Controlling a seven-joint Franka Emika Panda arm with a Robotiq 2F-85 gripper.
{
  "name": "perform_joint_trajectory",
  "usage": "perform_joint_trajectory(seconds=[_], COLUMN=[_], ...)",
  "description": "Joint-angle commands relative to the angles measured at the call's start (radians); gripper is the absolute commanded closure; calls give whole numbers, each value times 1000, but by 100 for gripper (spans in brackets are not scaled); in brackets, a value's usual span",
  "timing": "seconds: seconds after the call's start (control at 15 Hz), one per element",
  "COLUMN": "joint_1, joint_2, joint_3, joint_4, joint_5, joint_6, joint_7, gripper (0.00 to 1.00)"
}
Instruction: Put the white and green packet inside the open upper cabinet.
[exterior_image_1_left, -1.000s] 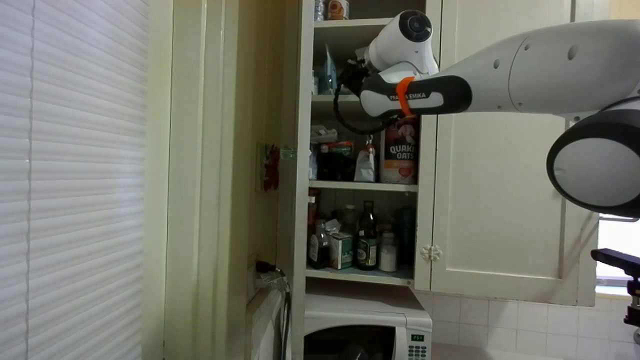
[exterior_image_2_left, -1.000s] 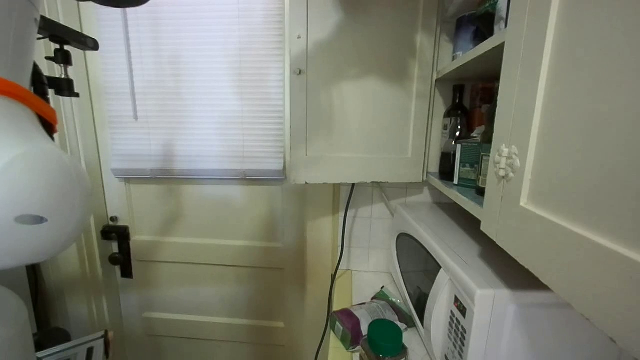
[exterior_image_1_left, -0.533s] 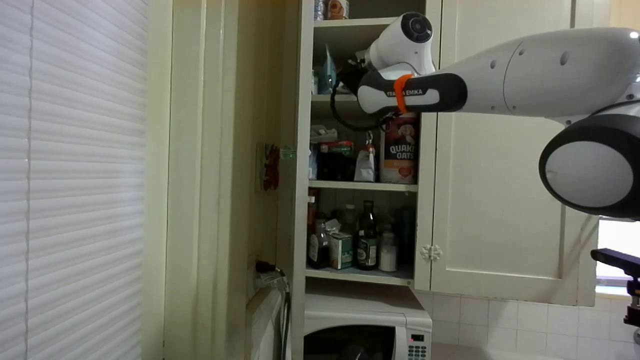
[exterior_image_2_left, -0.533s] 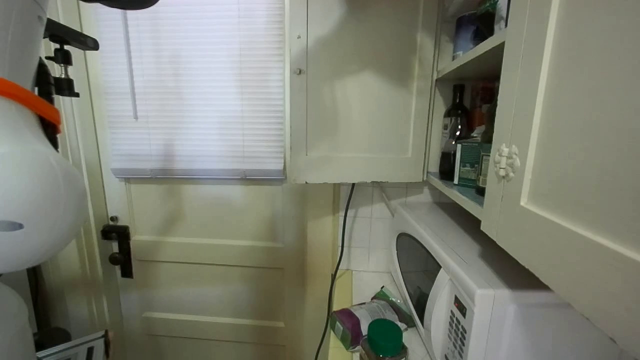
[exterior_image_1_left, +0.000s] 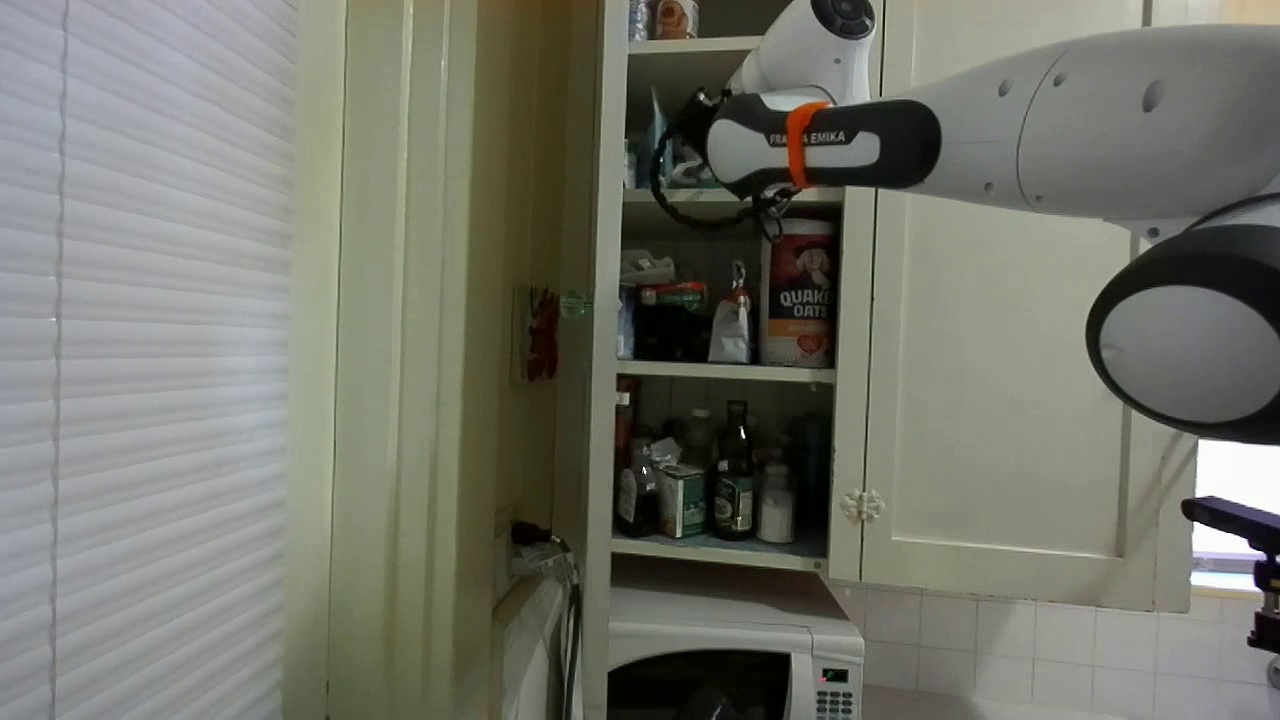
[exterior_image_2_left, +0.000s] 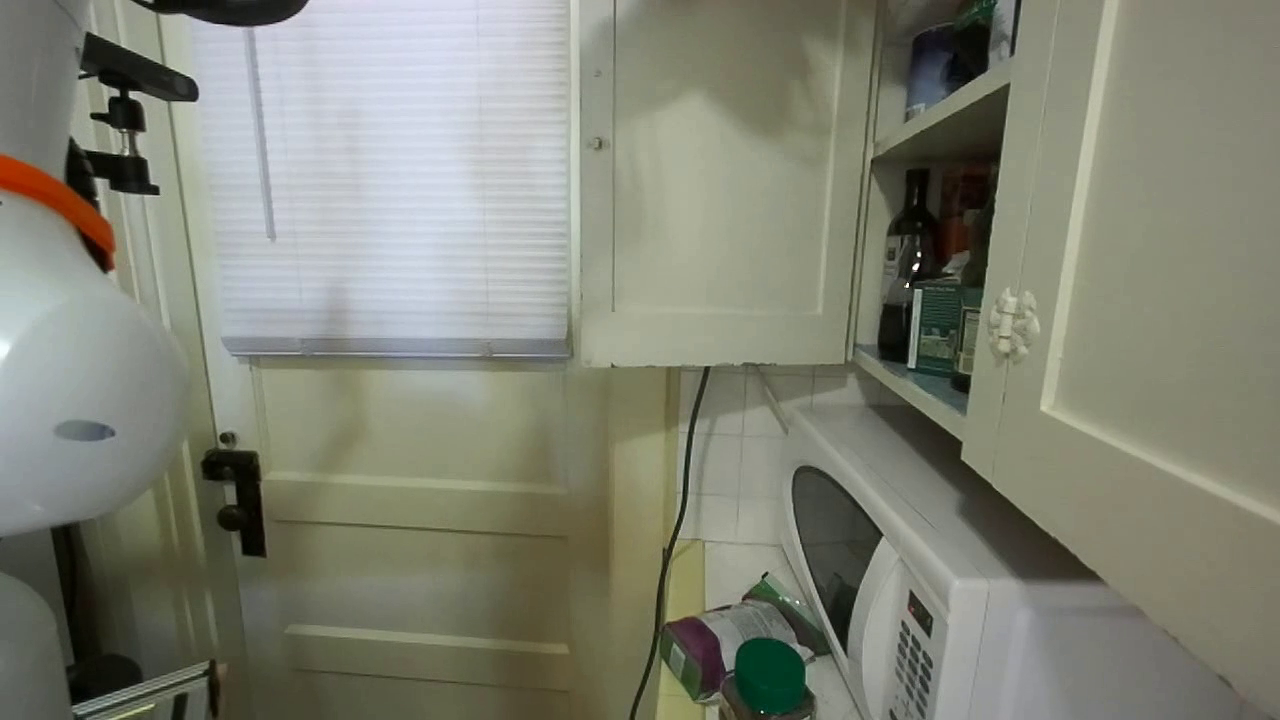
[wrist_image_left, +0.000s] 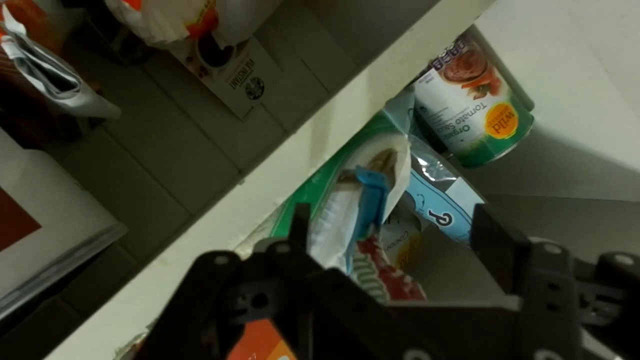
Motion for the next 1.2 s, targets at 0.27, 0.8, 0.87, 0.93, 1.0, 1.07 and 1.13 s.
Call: perform_joint_trajectory(seconds=[0.27,0.8,0.87,0.93,1.0,1.07,1.13], joint_1=[224,560,609,667,724,787,855], joint_2=[-38,125,148,172,196,221,249], joint_3=[-276,-422,-451,-491,-529,-573,-620], joint_4=[-13,-26,-23,-28,-28,-29,-27], joint_5=[74,74,69,69,64,58,56], joint_6=[-208,-506,-549,-585,-623,-660,-692], joint_7=[-101,-296,-318,-331,-346,-361,-371], gripper=[0,0,0,0,0,0,0])
